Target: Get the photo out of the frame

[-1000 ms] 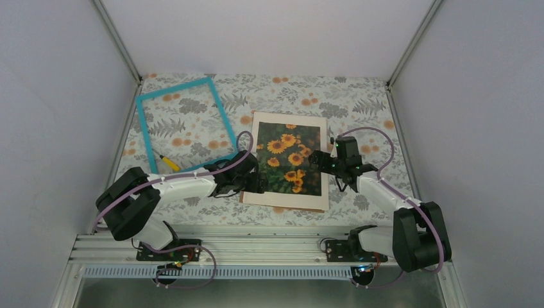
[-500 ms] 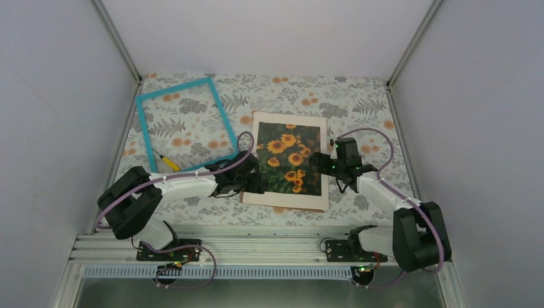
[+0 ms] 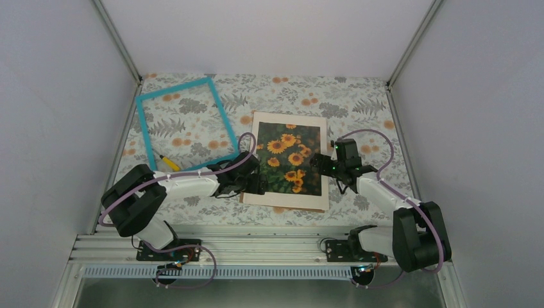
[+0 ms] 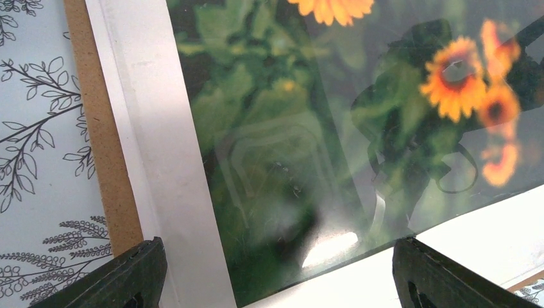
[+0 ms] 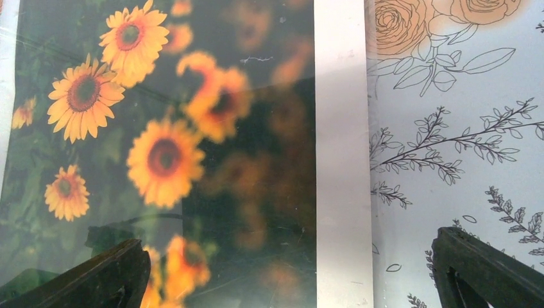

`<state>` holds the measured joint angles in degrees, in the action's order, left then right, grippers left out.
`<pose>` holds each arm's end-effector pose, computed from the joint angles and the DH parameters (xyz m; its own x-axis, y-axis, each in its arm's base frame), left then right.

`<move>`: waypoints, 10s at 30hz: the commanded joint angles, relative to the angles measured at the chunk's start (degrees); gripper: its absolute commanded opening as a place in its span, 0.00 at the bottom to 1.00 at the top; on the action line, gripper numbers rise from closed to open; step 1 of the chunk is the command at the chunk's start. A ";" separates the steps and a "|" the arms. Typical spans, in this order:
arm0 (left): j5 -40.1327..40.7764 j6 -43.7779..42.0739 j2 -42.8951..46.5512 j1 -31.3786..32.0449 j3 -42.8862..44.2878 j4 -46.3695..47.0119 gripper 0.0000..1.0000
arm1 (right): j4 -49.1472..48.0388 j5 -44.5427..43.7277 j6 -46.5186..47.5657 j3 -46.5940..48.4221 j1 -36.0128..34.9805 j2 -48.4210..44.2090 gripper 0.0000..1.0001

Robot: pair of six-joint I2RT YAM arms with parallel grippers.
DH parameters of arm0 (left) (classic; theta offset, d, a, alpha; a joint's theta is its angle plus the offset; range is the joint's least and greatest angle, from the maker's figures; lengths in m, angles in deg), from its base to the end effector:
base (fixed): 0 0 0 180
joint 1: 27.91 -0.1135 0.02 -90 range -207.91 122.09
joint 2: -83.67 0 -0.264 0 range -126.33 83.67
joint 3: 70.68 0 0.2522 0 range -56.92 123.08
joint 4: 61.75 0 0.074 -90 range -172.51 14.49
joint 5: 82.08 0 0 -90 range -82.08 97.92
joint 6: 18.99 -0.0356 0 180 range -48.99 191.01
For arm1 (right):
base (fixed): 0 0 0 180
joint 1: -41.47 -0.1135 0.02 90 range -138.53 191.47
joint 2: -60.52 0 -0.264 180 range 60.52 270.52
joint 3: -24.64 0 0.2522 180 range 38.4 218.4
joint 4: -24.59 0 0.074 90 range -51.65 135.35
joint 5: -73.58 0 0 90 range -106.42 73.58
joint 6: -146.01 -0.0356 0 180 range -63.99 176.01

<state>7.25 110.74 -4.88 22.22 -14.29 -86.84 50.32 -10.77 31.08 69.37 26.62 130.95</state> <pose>0.1831 -0.2199 0.1510 -0.9078 0.0898 -0.4098 0.2487 0.9018 -0.3533 0.2186 0.0616 0.1673 -0.8178 0.2171 -0.5329 0.0335 0.9425 0.3326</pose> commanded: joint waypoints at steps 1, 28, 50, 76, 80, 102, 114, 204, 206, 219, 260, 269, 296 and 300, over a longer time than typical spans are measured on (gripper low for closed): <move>-1.42 0.44 -1.26 0.65 -0.05 1.74 0.87 | -0.48 -0.42 0.23 -1.08 0.50 -0.29 1.00; -3.76 -0.32 -5.06 1.38 3.40 4.04 0.87 | 0.23 -0.37 -0.55 -1.28 2.11 0.90 1.00; -7.65 -2.36 -11.27 1.39 11.52 6.45 0.87 | -0.29 1.37 0.16 -0.48 2.18 0.16 1.00; -7.60 0.27 0.31 -5.83 3.39 9.83 0.88 | -0.92 1.78 3.22 3.35 -11.88 2.93 0.98; -7.72 1.29 6.74 -8.34 -3.40 10.20 0.88 | 0.74 -3.80 3.70 5.97 -18.12 5.61 0.99; -6.73 3.64 18.13 -10.58 -17.90 10.76 0.91 | 15.51 -28.86 0.41 22.12 -41.38 27.02 1.00; -8.10 3.52 17.64 -9.05 -16.27 10.50 0.90 | 20.24 -32.64 -4.62 19.75 -40.95 25.36 1.00; -13.92 7.38 4.23 -3.05 -10.02 15.27 0.84 | 12.58 -8.39 -13.60 -3.00 -11.89 -12.24 1.00; -13.67 7.22 4.00 -2.94 -10.02 14.93 0.84 | 14.05 -8.58 -16.63 -3.51 -10.16 -13.03 1.00; -12.44 6.46 1.73 -2.31 -10.01 13.13 0.84 | 13.68 -7.11 -21.63 -7.71 -4.70 -14.27 1.00; -15.52 10.21 4.09 -2.86 -10.47 23.62 0.84 | 7.70 4.68 -15.07 -9.78 -4.53 -13.52 1.00; -20.85 11.51 1.02 -6.89 -10.71 30.74 0.85 | 7.20 4.02 -14.58 -10.26 -4.52 -13.55 1.00; -24.65 8.45 1.90 -9.92 -7.91 30.28 0.86 | 10.43 5.29 -12.24 -7.42 -4.48 -16.84 1.00; -24.49 7.55 2.62 -9.30 -7.50 29.74 0.86 | 10.16 5.07 -12.43 -7.64 -4.48 -17.34 1.00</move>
<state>-16.23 119.48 -3.66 12.16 -21.96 -57.58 60.30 -6.87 17.86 60.43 22.05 114.67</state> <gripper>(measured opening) 0.865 0.998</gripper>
